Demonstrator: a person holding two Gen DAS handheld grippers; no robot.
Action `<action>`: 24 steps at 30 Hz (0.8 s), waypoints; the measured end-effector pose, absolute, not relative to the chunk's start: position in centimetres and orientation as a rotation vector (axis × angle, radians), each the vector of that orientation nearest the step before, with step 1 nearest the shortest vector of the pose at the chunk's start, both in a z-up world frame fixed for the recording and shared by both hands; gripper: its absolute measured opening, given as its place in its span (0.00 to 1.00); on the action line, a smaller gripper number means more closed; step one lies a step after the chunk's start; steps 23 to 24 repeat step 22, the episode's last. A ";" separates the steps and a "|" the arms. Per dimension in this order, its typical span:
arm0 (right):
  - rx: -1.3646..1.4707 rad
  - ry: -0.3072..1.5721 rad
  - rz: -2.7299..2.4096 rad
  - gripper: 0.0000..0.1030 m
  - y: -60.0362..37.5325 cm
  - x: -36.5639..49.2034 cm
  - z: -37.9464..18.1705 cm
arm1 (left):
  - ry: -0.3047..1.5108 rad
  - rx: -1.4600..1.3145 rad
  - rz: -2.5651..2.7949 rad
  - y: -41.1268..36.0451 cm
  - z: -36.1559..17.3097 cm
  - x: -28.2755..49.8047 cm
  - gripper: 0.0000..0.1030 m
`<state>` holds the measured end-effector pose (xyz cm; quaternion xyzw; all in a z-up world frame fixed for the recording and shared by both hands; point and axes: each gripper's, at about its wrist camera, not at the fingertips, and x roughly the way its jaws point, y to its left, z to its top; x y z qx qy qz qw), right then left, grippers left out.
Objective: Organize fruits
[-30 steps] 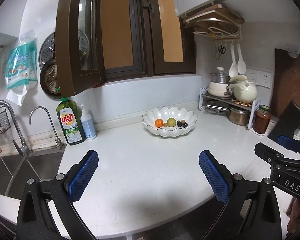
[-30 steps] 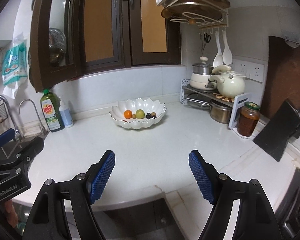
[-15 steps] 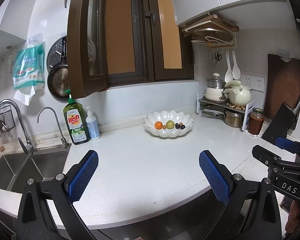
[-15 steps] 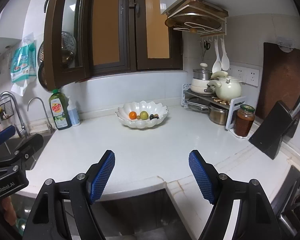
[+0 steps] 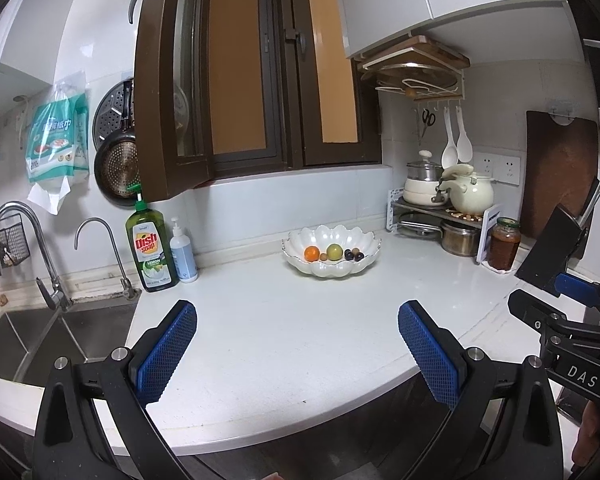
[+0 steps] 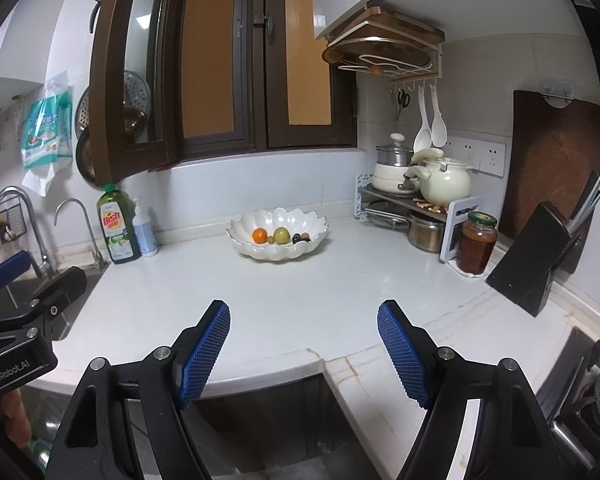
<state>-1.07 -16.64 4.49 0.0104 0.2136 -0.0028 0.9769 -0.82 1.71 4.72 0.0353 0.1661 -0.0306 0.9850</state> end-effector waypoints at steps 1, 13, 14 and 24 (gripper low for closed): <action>0.021 0.428 -0.005 0.75 -16.7 -1.2 4.6 | 0.332 0.071 -0.062 1.7 4.8 -1.0 1.00; 0.008 0.392 -0.007 0.75 -16.7 -2.6 5.3 | 0.307 0.063 -0.069 1.3 5.5 -2.3 1.00; 0.008 0.391 -0.007 0.75 -16.7 -2.7 5.4 | 0.308 0.063 -0.069 1.2 5.5 -2.3 1.00; 0.007 0.393 -0.009 0.75 -16.6 -2.9 5.4 | 0.320 0.057 -0.069 1.0 5.4 -2.4 1.00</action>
